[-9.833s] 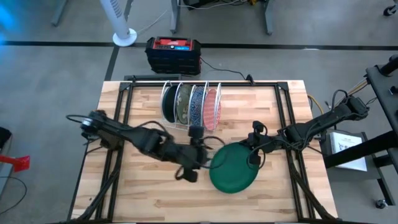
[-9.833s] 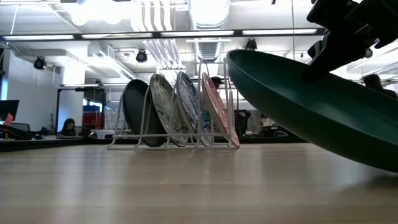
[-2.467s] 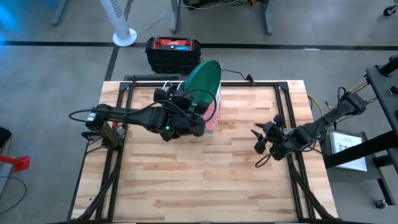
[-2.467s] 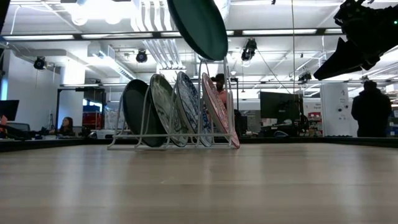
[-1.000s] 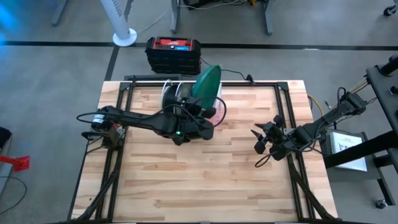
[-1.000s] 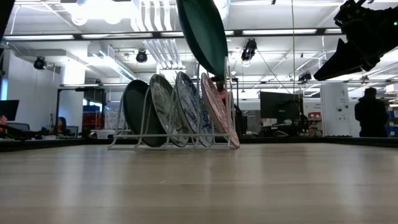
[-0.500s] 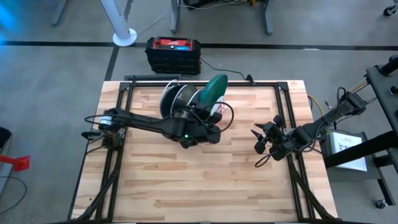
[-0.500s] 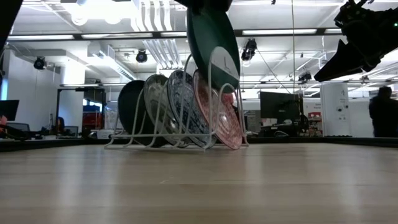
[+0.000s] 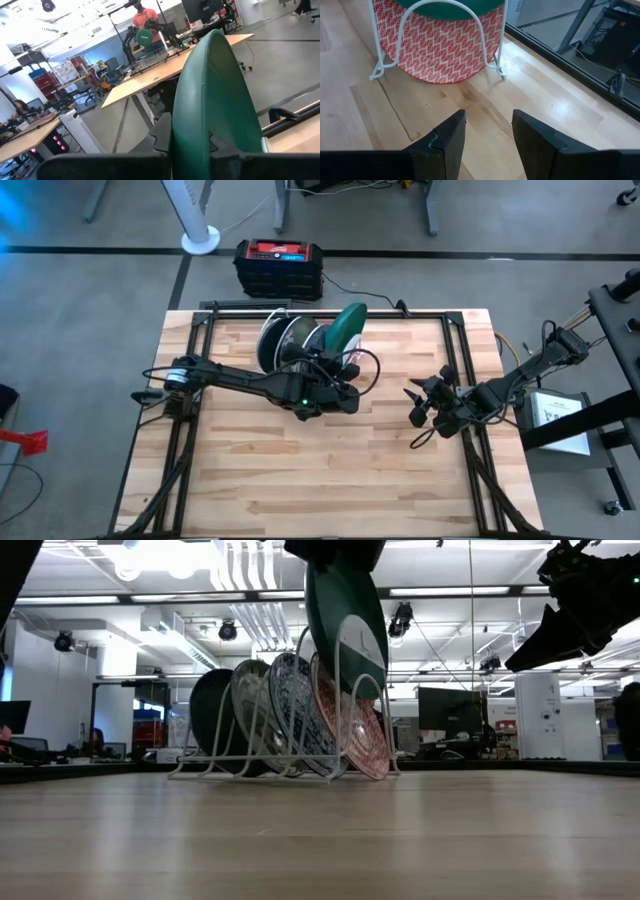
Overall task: Sort dishes
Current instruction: Put the green plate into the white dish rack
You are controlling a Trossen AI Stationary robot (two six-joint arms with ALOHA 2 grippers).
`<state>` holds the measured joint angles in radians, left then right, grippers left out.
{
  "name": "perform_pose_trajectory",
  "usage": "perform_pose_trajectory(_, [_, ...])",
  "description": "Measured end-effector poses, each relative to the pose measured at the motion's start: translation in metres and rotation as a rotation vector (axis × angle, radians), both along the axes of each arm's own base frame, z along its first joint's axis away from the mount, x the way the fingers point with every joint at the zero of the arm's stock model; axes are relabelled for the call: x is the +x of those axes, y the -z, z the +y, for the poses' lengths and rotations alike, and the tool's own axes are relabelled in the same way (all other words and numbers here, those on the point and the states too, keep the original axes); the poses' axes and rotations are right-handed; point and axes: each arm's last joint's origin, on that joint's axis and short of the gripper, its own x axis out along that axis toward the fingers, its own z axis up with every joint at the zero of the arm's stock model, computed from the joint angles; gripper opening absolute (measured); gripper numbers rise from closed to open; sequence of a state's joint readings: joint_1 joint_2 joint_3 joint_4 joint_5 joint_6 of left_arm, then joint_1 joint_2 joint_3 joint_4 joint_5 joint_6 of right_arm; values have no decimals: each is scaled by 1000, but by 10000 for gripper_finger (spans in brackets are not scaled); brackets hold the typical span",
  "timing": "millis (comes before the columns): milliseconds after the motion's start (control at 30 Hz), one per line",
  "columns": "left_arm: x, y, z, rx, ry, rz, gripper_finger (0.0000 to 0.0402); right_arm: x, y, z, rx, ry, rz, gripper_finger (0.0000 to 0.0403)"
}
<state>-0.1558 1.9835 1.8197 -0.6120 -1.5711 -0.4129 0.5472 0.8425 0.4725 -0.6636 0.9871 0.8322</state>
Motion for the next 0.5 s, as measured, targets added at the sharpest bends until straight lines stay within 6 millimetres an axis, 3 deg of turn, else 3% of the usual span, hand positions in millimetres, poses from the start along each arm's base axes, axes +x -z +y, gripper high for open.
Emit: perform_pose_trajectory(500, [6,12,-2,-6,1,-41,24,0,1,0,2,2,1,160])
